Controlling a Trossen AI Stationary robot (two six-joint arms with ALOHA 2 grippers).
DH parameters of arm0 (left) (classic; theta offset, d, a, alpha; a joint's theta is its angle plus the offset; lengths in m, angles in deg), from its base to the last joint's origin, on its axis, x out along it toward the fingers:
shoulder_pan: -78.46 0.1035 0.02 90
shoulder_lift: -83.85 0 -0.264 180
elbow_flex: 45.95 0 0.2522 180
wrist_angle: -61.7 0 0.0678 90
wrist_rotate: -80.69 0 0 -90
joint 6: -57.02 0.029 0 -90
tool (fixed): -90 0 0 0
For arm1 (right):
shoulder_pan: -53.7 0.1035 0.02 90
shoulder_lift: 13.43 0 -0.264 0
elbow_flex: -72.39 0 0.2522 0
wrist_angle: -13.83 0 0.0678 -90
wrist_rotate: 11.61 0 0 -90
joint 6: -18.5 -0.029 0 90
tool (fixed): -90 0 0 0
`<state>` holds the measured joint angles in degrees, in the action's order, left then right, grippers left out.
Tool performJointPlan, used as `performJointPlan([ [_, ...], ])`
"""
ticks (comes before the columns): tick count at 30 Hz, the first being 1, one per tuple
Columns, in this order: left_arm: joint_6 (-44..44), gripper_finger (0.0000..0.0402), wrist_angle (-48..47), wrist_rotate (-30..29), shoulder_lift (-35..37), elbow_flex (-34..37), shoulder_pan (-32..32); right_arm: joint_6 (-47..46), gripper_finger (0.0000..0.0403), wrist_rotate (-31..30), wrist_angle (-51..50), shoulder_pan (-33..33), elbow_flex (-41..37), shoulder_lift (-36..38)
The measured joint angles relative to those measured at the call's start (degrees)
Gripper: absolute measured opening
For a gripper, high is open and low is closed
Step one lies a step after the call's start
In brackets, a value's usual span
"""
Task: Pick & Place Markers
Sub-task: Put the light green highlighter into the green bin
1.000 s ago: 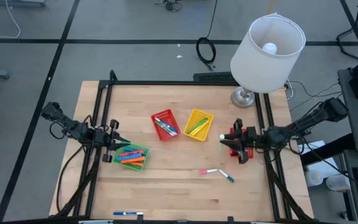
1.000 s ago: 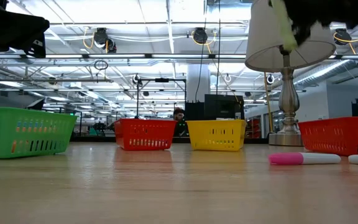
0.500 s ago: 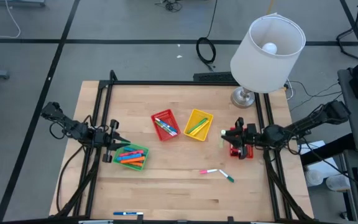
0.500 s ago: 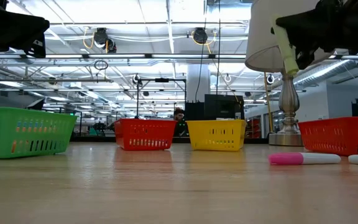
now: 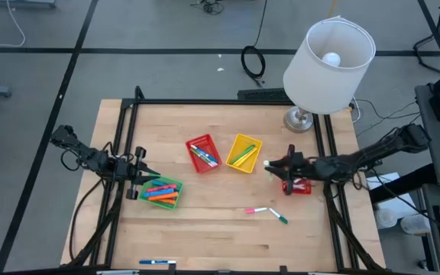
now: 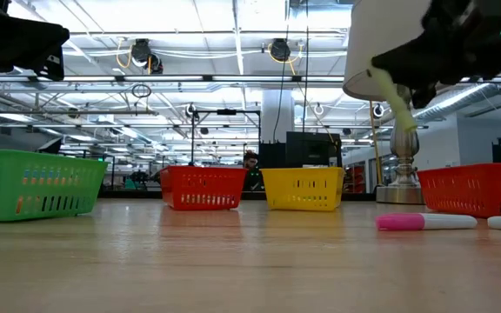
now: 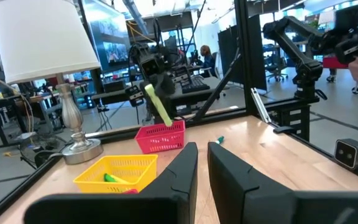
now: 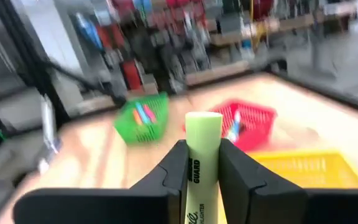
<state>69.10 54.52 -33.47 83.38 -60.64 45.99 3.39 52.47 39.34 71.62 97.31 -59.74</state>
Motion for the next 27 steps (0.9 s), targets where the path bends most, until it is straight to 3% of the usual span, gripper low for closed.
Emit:
performJointPlan([
  [6,0.1,0.0047,0.0,-0.6,0.0,0.0,0.0,-0.7,0.0049,0.6,-27.7,-4.0,18.5,-7.6],
  [8,0.0,0.0047,0.0,-1.3,0.0,0.0,0.0,0.7,0.0049,0.8,-34.2,-5.5,25.0,-10.9],
  [12,-0.2,0.0047,0.0,-1.9,0.0,0.0,0.0,1.2,0.0049,6.9,-42.8,-9.5,36.1,-17.5],
  [16,-0.5,0.0047,-0.1,-1.9,0.0,0.0,0.0,1.4,0.0049,11.3,-46.4,-11.8,42.9,-23.6],
  [27,-0.4,0.0047,-0.7,-1.9,0.0,0.0,0.0,1.4,0.0049,18.8,-43.3,-15.3,51.8,-37.5],
])
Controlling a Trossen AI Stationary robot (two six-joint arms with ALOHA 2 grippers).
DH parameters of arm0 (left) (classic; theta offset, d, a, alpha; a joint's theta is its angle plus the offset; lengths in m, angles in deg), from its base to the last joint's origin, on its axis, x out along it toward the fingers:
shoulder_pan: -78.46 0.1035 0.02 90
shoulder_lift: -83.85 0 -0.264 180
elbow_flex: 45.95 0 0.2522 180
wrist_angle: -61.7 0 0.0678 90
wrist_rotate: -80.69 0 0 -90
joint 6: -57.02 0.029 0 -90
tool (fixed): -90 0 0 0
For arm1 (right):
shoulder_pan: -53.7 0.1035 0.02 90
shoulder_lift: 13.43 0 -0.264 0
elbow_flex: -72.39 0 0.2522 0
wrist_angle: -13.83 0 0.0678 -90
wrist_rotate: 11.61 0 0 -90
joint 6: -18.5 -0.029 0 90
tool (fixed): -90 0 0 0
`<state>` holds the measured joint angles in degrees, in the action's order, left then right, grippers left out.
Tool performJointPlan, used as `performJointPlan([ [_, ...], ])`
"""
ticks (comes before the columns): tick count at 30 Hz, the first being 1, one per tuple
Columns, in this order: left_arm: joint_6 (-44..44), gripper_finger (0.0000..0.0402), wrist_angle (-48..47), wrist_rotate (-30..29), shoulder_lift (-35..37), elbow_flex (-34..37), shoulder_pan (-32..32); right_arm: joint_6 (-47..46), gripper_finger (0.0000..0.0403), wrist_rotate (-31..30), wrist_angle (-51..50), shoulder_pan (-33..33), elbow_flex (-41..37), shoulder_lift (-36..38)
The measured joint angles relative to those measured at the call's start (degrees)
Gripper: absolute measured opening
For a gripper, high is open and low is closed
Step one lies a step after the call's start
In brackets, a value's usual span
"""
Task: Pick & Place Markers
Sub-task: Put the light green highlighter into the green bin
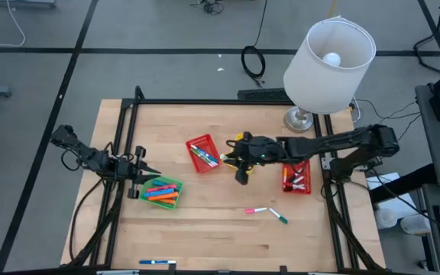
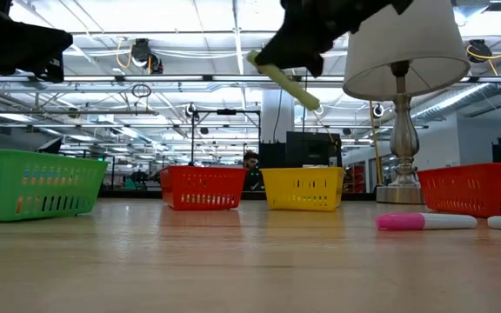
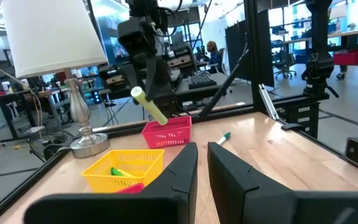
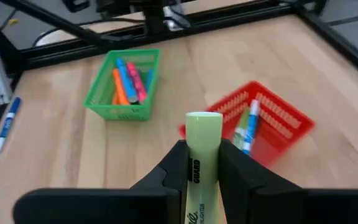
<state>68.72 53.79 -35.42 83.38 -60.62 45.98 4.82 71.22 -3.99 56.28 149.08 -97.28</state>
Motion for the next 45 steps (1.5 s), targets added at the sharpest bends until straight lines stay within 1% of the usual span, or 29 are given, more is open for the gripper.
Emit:
performJointPlan([
  [3,0.0,0.0047,0.1,0.0,0.0,0.0,0.0,0.6,0.0049,1.8,0.4,-0.4,2.3,-2.9],
  [8,0.0,0.0047,-0.1,-0.2,0.0,0.0,0.0,0.6,0.0049,8.1,7.9,0.4,5.6,-7.5],
  [11,0.1,0.0047,0.0,-0.5,0.0,0.0,0.0,0.5,0.0049,9.0,9.4,1.8,9.4,-11.4],
  [14,0.1,0.0047,0.2,-0.9,0.0,0.0,0.0,1.1,0.0049,9.5,9.9,3.0,16.0,-17.2],
  [19,0.3,0.0047,1.2,-1.0,0.0,0.0,0.0,2.6,0.0049,12.2,9.8,4.0,27.3,-26.8],
  [23,4.5,0.0047,5.9,-2.5,0.0,0.0,0.0,3.8,0.0049,15.0,9.6,4.2,36.0,-34.6],
  [27,6.1,0.0047,10.2,-2.9,0.0,0.0,0.0,6.0,0.0049,14.9,9.2,4.2,44.2,-42.2],
  [31,6.2,0.0047,11.7,-2.5,0.0,0.0,0.0,7.1,0.0049,14.7,9.4,3.8,50.8,-47.7],
  [35,6.5,0.0047,12.1,-2.4,0.0,0.0,0.0,8.4,0.0049,14.7,10.2,3.1,54.7,-51.2],
  [37,7.1,0.0047,12.3,-2.4,0.0,0.0,-0.1,8.7,0.0049,14.7,10.1,2.9,55.0,-51.9],
  [43,7.2,0.0047,13.6,-2.4,0.0,0.0,-0.1,8.9,0.0049,14.7,18.0,2.1,55.1,-55.2],
  [45,7.3,0.0047,13.8,-2.4,0.0,0.0,-0.1,8.8,0.0049,14.8,18.7,2.0,55.1,-55.9],
])
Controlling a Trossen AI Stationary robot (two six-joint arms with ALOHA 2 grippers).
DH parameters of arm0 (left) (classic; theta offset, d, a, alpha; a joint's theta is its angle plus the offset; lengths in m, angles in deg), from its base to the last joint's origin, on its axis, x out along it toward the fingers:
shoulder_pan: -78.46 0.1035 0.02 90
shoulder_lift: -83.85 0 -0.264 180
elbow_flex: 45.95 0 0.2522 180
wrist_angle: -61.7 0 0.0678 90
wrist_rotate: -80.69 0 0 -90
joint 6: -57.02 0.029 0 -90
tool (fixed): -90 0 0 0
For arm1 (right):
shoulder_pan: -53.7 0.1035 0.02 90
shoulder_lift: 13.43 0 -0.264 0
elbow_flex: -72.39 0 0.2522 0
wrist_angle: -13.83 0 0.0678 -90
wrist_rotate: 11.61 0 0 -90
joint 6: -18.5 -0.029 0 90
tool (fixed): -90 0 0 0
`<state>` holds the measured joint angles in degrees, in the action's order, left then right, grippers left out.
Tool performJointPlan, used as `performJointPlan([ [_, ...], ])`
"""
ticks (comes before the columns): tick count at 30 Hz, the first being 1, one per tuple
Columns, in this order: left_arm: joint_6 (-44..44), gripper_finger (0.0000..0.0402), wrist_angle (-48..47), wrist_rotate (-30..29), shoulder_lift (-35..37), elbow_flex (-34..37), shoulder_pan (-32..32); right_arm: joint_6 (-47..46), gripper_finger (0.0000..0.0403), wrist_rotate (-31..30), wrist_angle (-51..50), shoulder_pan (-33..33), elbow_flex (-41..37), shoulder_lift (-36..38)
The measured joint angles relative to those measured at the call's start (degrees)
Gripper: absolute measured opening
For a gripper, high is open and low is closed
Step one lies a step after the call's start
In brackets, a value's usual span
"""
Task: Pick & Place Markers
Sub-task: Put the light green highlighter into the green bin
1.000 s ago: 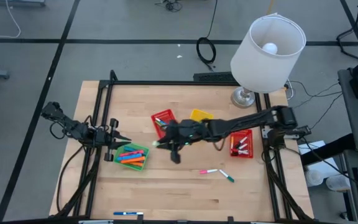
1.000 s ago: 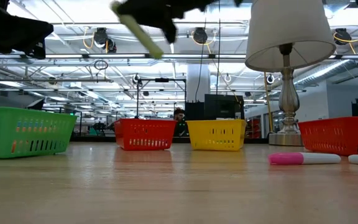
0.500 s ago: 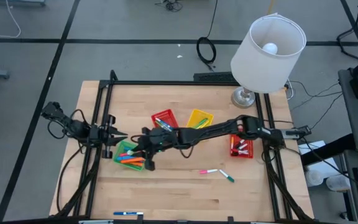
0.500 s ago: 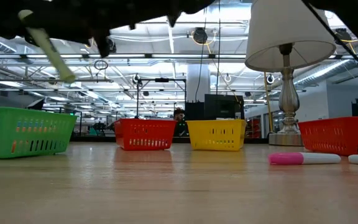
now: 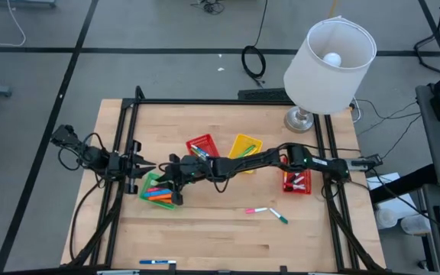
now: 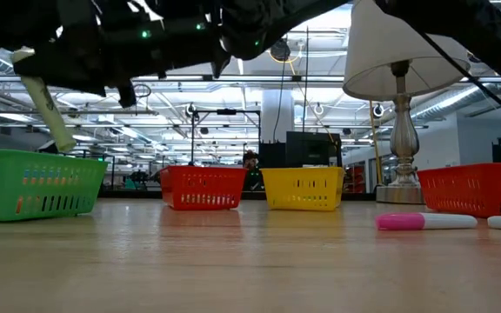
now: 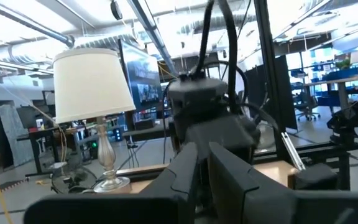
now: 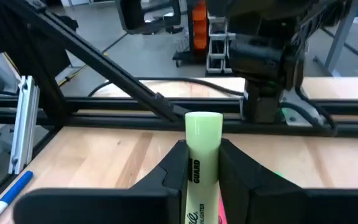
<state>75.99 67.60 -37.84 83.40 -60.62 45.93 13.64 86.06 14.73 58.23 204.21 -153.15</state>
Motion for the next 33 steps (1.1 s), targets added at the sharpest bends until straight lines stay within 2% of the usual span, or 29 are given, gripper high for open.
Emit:
performJointPlan([
  [33,0.4,0.0047,-0.1,0.0,0.0,0.0,0.0,0.0,0.0070,-0.1,-4.5,-0.3,-0.1,0.1],
])
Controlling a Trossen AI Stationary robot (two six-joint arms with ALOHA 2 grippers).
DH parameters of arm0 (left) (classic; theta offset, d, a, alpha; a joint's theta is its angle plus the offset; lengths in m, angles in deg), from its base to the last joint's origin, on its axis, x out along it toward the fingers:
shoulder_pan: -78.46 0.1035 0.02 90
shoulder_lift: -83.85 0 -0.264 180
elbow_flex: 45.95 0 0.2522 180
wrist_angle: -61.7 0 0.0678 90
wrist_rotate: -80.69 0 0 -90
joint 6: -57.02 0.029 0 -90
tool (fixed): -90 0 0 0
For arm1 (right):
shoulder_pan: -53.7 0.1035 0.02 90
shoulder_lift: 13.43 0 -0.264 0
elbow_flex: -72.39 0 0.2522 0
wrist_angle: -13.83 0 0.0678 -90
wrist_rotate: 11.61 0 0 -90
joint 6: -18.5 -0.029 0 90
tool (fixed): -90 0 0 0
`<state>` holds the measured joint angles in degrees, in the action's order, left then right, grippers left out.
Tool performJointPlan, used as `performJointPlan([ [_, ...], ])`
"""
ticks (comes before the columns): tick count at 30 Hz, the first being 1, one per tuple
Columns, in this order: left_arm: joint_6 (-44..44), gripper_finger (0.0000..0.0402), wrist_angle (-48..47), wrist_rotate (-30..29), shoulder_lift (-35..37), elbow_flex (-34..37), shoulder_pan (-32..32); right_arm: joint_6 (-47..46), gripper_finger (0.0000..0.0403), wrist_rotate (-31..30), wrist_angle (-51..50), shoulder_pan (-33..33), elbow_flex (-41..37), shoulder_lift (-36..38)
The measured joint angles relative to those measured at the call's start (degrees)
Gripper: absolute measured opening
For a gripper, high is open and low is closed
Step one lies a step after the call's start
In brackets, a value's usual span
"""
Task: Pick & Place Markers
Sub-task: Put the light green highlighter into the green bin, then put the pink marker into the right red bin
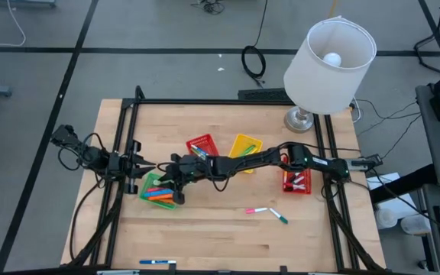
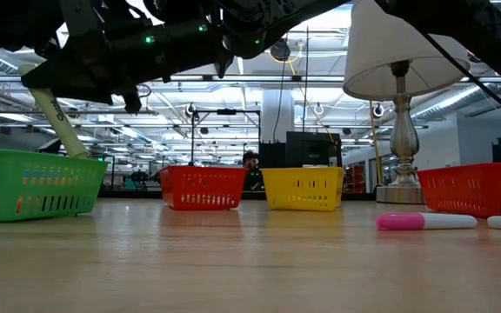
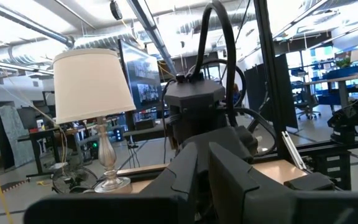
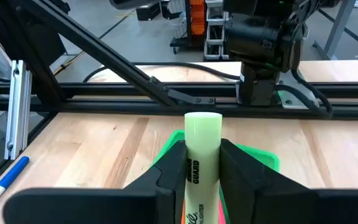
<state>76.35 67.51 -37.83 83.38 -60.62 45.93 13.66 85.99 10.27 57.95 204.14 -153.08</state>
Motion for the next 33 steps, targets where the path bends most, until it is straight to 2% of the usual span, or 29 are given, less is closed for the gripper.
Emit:
performJointPlan([
  [5,0.0,0.0047,0.0,0.0,0.0,0.0,0.0,-0.7,0.0079,0.0,2.5,0.0,-2.8,0.0],
  [15,0.0,0.0047,0.4,0.0,0.0,0.0,0.0,-1.5,0.0165,0.0,3.8,-0.1,-3.3,0.1],
  [18,-0.1,0.0047,0.4,0.0,0.0,0.0,0.0,-1.3,0.0172,0.4,3.7,0.1,-3.5,2.6],
  [21,-0.2,0.0047,0.4,0.0,0.0,0.0,0.0,-0.3,0.0172,3.7,3.2,0.9,-3.4,7.1],
  [23,-0.3,0.0047,0.3,0.0,0.0,0.0,0.0,1.3,0.0165,5.8,-0.9,2.3,-3.3,10.8],
  [25,-0.3,0.0047,0.0,0.0,0.0,0.0,0.0,2.5,0.0150,5.4,-7.9,4.1,-3.3,14.8],
  [30,-0.3,0.0047,-0.2,0.0,0.0,0.0,0.0,8.7,0.0076,-1.2,-28.3,10.4,-3.3,26.9],
  [33,-0.3,0.0047,-0.3,0.0,0.0,0.0,0.0,11.6,0.0021,-5.3,-31.1,14.6,-6.6,35.8],
])
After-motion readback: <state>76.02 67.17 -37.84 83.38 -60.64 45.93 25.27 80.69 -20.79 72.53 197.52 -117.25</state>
